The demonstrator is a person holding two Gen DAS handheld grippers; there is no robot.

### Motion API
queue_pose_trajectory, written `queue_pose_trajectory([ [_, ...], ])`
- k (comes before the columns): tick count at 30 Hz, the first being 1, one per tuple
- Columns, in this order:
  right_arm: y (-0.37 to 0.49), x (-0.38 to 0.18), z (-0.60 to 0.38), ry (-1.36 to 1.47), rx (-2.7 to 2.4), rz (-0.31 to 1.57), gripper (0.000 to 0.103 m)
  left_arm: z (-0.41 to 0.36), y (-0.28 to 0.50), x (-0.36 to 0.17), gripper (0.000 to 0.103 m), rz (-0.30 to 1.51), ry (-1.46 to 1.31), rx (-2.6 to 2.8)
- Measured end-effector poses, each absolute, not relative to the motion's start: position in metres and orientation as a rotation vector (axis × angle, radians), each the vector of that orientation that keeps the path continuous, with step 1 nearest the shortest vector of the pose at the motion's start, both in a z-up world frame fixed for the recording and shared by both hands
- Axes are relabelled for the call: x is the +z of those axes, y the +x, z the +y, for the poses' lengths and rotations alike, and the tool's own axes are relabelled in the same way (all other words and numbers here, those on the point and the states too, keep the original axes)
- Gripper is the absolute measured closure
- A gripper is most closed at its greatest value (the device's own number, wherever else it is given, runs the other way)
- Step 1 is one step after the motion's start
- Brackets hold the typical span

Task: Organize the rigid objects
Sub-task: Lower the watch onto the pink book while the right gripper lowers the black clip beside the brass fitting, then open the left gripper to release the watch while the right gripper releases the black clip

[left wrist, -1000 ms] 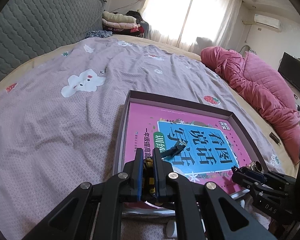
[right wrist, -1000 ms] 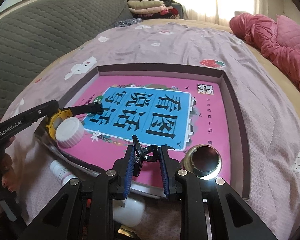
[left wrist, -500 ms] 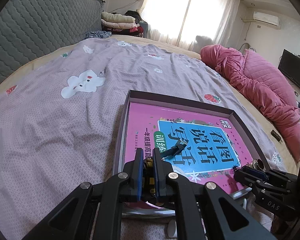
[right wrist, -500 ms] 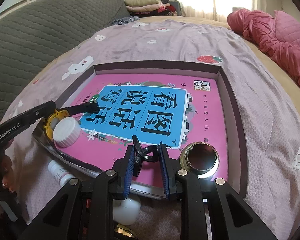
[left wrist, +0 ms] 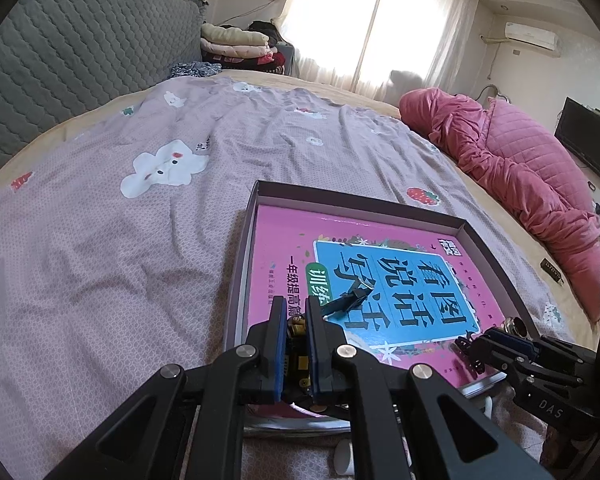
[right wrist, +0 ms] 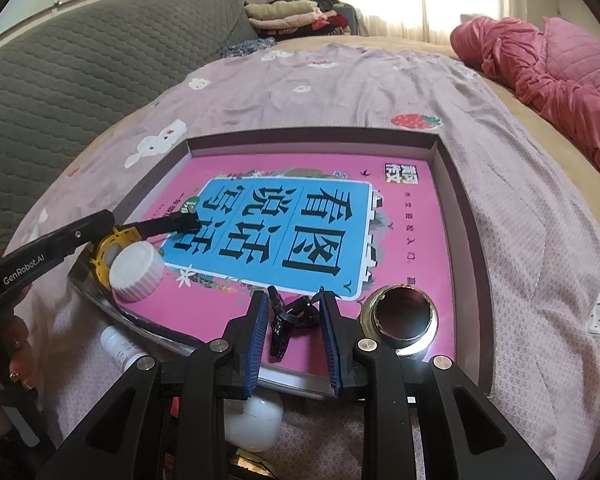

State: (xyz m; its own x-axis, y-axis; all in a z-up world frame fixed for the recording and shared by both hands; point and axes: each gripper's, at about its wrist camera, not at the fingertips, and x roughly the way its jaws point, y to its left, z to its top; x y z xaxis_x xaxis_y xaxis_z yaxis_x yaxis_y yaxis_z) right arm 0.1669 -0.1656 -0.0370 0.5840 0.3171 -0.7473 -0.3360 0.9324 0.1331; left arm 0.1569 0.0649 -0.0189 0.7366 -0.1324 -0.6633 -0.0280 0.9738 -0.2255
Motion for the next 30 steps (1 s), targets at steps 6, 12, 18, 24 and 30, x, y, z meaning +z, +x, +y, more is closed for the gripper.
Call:
queue_pose_trajectory([
  [6, 0.1646, -0.0309, -0.1668, -0.011, 0.384, 0.84, 0.07, 0.0643, 0.1563, -0.0176, 0.094, 0.739, -0.226, -0.07],
  [12, 0.1636, -0.0298, -0.1668, -0.012, 0.381, 0.828, 0.069, 0.0641, 0.156, -0.0145, 0.094, 0.74, -0.237, -0.086],
  [18, 0.1626, -0.029, -0.1676, -0.015, 0.38, 0.818, 0.067, 0.062, 0.1549, -0.0132, 0.094, 0.74, -0.224, -0.087],
  [24, 0.1621, -0.0289, -0.168, -0.018, 0.379, 0.814, 0.066, 0.0621, 0.1532, -0.0116, 0.094, 0.74, -0.212, -0.08],
  [30, 0.1611, -0.0264, -0.1699, -0.019, 0.379, 0.805, 0.065, 0.0624, 0.1521, -0.011, 0.093, 0.742, -0.205, -0.074],
])
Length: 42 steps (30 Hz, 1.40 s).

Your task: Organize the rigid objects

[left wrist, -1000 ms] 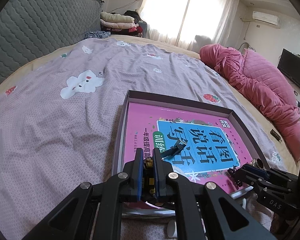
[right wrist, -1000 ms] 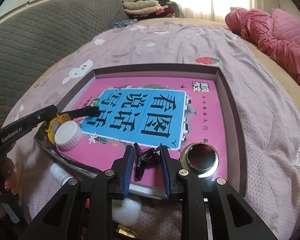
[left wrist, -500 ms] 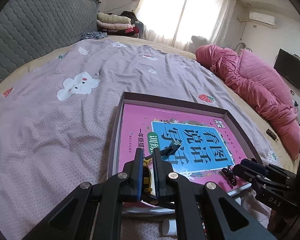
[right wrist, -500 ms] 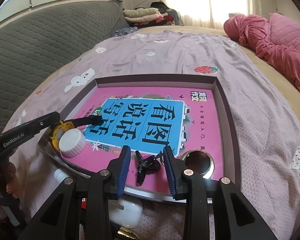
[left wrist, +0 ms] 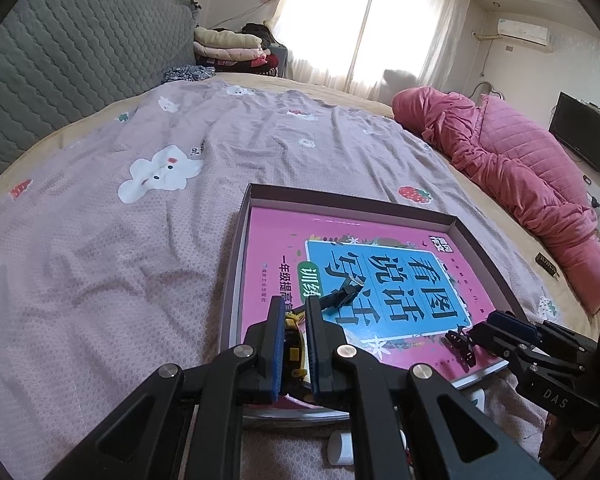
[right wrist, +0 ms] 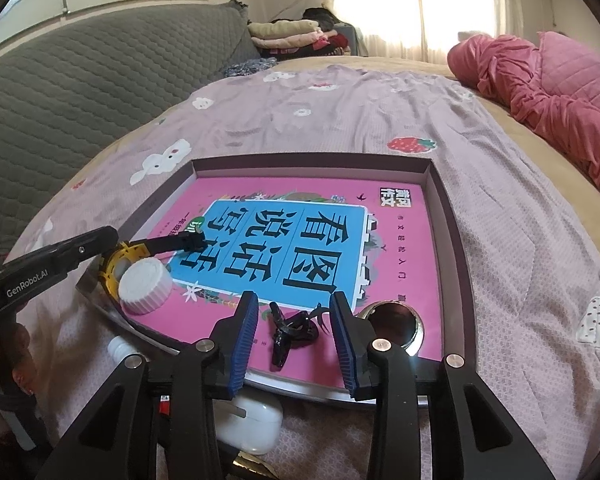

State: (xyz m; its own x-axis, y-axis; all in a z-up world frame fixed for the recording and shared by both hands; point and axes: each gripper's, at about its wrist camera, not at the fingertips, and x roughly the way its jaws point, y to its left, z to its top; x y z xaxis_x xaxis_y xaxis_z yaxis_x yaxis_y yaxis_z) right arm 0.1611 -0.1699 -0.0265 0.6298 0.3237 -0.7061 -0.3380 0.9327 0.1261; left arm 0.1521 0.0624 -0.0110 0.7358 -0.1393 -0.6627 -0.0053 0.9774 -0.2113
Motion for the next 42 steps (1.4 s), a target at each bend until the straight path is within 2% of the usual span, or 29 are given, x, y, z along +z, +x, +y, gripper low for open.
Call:
queue_pose_trajectory([
  [5, 0.161, -0.025, -0.171, -0.019, 0.377, 0.799, 0.065, 0.064, 0.149, -0.009, 0.085, 0.735, -0.199, -0.074],
  [10, 0.159, -0.022, -0.172, -0.015, 0.381, 0.787, 0.064, 0.062, 0.144, -0.006, 0.08, 0.727, -0.192, -0.079],
  [12, 0.159, -0.02, -0.172, -0.015, 0.384, 0.782, 0.064, 0.061, 0.142, -0.005, 0.074, 0.725, -0.191, -0.083],
  [14, 0.158, -0.018, -0.172, -0.016, 0.387, 0.776, 0.064, 0.06, 0.139, -0.004, 0.062, 0.718, -0.188, -0.084],
  [15, 0.158, -0.018, -0.172, -0.015, 0.388, 0.775, 0.064, 0.059, 0.137, -0.003, 0.061, 0.715, -0.184, -0.083],
  [21, 0.154, -0.012, -0.175, -0.015, 0.389, 0.753, 0.062, 0.052, 0.129, 0.0, 0.06, 0.713, -0.156, -0.088],
  [23, 0.152, -0.01, -0.178, -0.012, 0.39, 0.745, 0.058, 0.049, 0.126, 0.0, 0.06, 0.713, -0.148, -0.09],
  [32, 0.141, -0.003, -0.188, -0.015, 0.39, 0.713, 0.057, 0.035, 0.112, 0.003, 0.059, 0.717, -0.119, -0.113],
  [36, 0.133, 0.0, -0.192, -0.017, 0.394, 0.702, 0.057, 0.029, 0.107, 0.004, 0.051, 0.715, -0.109, -0.115],
  [42, 0.122, 0.002, -0.193, -0.037, 0.4, 0.692, 0.056, 0.025, 0.102, 0.005, 0.05, 0.721, -0.104, -0.119],
])
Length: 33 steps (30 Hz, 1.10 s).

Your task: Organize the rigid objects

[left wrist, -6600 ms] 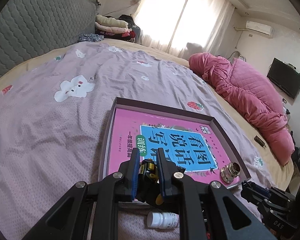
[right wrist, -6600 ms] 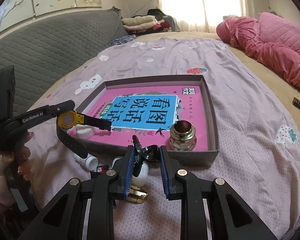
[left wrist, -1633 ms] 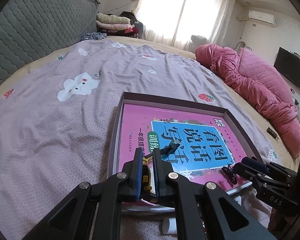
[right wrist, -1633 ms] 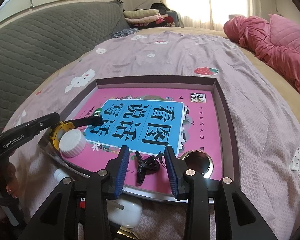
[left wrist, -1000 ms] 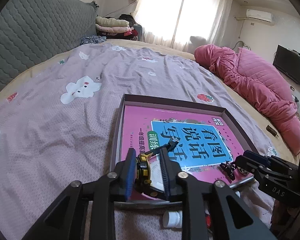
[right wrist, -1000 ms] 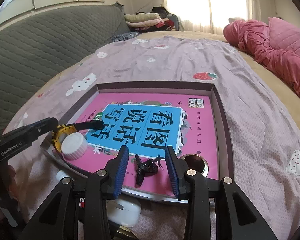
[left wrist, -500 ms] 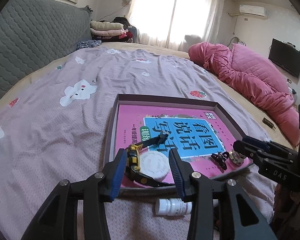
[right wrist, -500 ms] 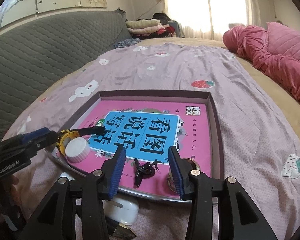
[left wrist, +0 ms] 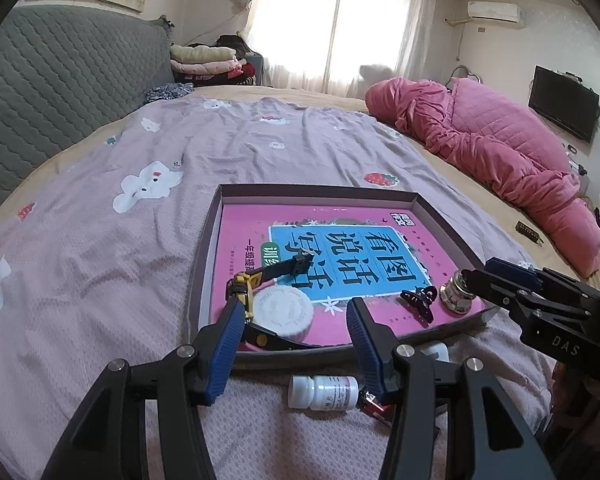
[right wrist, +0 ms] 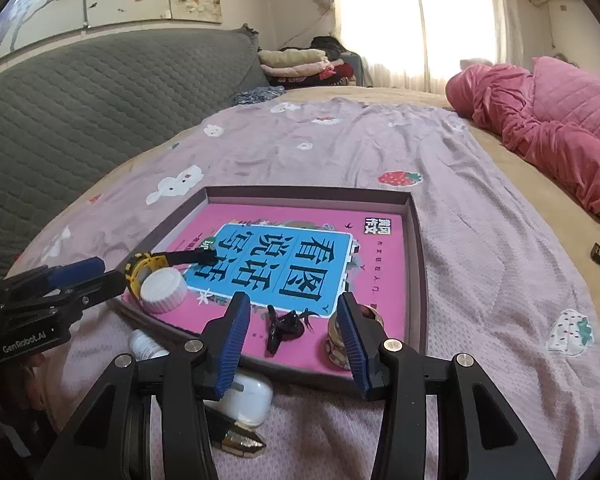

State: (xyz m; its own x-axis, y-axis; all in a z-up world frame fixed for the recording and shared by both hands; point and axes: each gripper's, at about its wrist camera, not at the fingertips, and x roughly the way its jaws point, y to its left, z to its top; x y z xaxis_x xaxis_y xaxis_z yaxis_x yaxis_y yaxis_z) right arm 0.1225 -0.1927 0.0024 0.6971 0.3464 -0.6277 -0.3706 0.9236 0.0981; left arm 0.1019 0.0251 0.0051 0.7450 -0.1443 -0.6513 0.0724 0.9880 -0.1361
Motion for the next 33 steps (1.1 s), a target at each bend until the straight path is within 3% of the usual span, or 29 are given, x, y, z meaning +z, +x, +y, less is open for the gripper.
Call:
queue_pose_trajectory([
  [10, 0.106, 0.003, -0.19, -0.078, 0.412, 0.69, 0.051, 0.019, 0.095, 0.007, 0.05, 0.729, -0.095, -0.129],
  [33, 0.067, -0.004, -0.172, -0.247, 0.477, 0.722, 0.051, 0.008, 0.068, 0.008, 0.05, 0.785, -0.079, -0.148],
])
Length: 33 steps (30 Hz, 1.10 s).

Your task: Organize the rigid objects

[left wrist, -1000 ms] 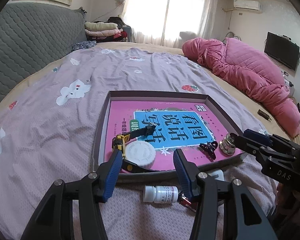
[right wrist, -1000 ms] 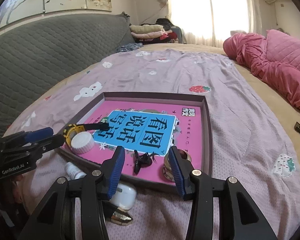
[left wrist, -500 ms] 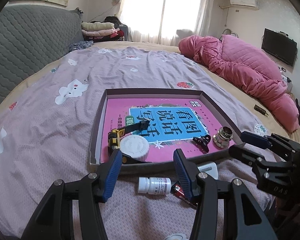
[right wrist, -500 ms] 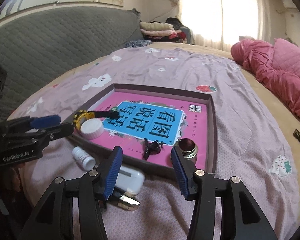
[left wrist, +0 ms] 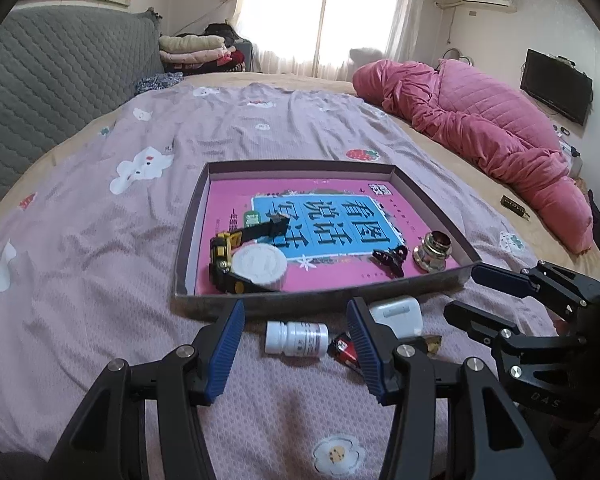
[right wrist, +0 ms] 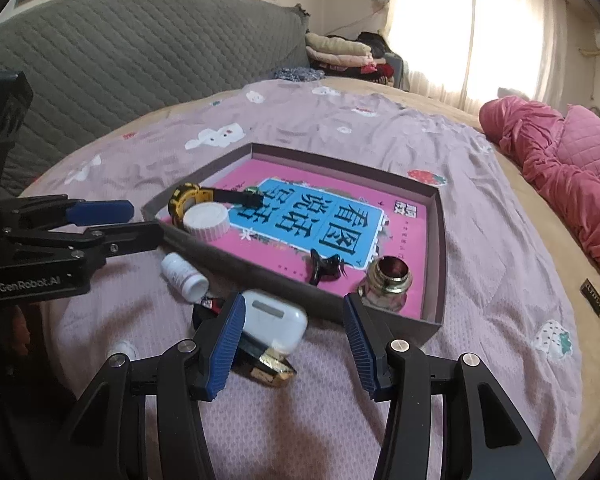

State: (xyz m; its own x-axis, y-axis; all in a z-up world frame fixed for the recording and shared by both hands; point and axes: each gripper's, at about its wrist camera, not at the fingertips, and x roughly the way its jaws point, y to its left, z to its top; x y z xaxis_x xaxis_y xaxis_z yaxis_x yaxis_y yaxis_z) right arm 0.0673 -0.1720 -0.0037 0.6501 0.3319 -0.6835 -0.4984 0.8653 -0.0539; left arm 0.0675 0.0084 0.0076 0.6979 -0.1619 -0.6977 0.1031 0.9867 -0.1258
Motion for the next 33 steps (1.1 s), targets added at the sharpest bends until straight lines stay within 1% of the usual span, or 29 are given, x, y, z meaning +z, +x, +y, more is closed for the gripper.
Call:
queue_pose_trajectory([
  [10, 0.058, -0.007, -0.183, -0.259, 0.456, 0.752, 0.051, -0.009, 0.055, -0.002, 0.05, 0.865, -0.083, -0.21],
  [17, 0.059, -0.008, -0.198, -0.243, 0.405, 0.769, 0.051, -0.037, 0.052, -0.021, 0.05, 0.963, -0.072, -0.265],
  [33, 0.06, 0.001, -0.21, -0.186, 0.418, 0.75, 0.051, -0.077, 0.072, -0.052, 0.05, 1.108, -0.081, -0.156],
])
